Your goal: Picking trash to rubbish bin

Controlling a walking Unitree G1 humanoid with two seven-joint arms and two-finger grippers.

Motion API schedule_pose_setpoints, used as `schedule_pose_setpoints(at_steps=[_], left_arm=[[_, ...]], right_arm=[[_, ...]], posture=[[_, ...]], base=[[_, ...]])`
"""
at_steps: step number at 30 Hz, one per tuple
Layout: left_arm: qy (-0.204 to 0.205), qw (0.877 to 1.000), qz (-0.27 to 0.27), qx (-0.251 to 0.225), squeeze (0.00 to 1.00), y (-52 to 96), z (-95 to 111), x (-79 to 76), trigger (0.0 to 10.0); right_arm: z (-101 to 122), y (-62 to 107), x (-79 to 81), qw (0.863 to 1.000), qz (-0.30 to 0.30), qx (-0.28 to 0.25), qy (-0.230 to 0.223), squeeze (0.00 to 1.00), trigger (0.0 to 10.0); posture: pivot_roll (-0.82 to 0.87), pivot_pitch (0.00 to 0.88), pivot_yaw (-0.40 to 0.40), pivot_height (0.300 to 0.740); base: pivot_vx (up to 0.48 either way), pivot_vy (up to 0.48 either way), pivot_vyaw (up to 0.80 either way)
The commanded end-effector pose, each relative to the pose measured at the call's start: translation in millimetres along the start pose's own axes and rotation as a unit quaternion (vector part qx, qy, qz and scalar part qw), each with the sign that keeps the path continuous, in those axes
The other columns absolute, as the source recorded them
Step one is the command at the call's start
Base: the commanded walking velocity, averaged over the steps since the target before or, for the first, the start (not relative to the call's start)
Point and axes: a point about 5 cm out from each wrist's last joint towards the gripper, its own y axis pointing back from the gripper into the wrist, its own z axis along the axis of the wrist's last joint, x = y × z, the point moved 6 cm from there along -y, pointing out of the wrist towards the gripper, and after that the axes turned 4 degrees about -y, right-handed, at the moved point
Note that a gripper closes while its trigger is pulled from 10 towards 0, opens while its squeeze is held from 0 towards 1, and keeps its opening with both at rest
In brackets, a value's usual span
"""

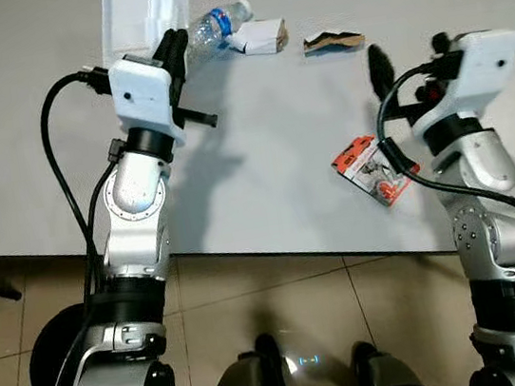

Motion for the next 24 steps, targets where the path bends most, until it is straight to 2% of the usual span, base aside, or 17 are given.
schedule_pose_setpoints(at_steps=[1, 7, 12, 24], left_arm=[[-0.007, 1.000, 0.013, 0.002, 0.00, 5.2, 1, 6.9, 10.0], [-0.013, 0.999, 0.024, 0.018, 0.00, 16.2, -2, 9.5, 10.0], [-0.021, 0.998, 0.036, 0.048, 0.00, 32.5, -17, 10.9, 10.0], [-0.013, 0.995, 0.051, 0.080, 0.00, 48.9, -31, 5.4, 10.0]], right_arm=[[7, 2.6, -3.3, 1.000, -0.010, -0.018, 0.006, 0.00, 10.0], [11, 8.0, -16.3, 0.998, -0.047, -0.041, 0.025, 0.00, 10.0], [6, 16.7, -33.7, 0.995, -0.087, -0.041, 0.034, 0.00, 10.0], [-5, 27.6, -44.9, 0.992, -0.113, -0.027, 0.039, 0.00, 10.0]], posture=[[0.02, 0.235, 0.137, 0.740], [0.02, 0.225, 0.144, 0.740], [0.02, 0.223, 0.147, 0.740], [0.01, 0.243, 0.143, 0.740]], base=[[0.000, 0.000, 0.00], [0.000, 0.000, 0.00], [0.000, 0.000, 0.00], [0.000, 0.000, 0.00]])
